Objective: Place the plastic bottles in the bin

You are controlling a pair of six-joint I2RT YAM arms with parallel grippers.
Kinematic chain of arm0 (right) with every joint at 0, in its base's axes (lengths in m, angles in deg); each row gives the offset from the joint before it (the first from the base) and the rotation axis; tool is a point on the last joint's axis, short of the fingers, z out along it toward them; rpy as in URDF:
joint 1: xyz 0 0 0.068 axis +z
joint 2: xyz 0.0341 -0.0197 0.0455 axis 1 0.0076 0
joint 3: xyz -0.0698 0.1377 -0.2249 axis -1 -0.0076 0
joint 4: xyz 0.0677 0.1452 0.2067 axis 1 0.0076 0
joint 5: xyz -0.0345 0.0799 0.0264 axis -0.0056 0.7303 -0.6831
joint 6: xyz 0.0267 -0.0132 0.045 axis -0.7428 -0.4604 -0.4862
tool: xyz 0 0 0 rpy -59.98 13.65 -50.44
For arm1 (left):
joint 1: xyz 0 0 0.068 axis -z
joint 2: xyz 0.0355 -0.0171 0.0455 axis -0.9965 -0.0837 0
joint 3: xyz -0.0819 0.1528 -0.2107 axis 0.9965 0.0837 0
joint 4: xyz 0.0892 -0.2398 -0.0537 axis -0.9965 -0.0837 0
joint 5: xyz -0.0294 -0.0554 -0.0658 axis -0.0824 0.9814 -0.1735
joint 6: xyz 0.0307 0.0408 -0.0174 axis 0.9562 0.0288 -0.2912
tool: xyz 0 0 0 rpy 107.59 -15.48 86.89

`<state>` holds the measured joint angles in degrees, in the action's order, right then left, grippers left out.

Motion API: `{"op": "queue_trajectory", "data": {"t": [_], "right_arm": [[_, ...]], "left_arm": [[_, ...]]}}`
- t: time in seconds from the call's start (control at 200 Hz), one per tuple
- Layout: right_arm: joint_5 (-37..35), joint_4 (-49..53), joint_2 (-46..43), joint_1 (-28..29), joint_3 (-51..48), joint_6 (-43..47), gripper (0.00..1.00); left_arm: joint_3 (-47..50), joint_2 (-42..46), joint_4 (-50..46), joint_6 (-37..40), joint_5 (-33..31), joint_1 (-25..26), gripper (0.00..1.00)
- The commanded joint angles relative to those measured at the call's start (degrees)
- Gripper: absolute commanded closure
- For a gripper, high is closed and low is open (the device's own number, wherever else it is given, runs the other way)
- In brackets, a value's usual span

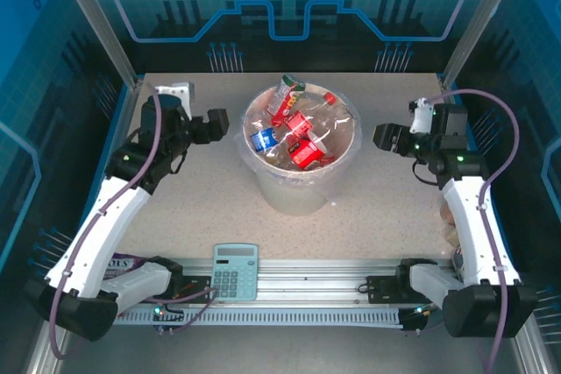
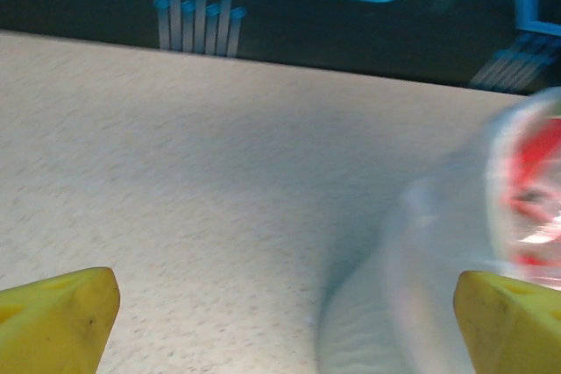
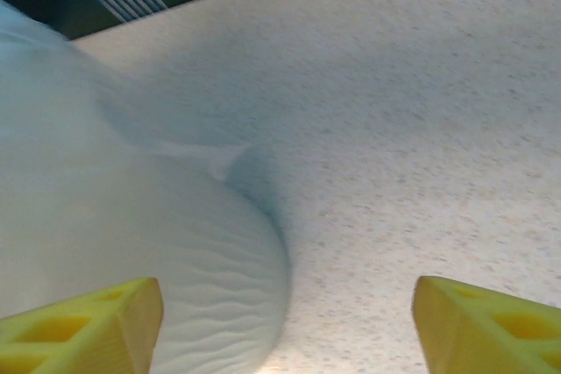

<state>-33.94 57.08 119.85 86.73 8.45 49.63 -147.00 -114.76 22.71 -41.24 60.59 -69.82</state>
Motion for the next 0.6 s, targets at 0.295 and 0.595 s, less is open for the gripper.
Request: {"op": "queue_trajectory", "data": {"t": [0.295, 0.595], "right_arm": [[-19.9, -25.3, 2.7, -0.3, -21.3, 4.5, 0.0], [-29.4, -46.6, 13.9, 3.8, -30.3, 6.4, 0.0]], "left_arm": [[32.3, 0.1, 29.9, 1.7, -16.6, -6.1, 0.01], [38.6, -14.3, 50.4, 6.8, -12.6, -7.8, 0.01]]}}
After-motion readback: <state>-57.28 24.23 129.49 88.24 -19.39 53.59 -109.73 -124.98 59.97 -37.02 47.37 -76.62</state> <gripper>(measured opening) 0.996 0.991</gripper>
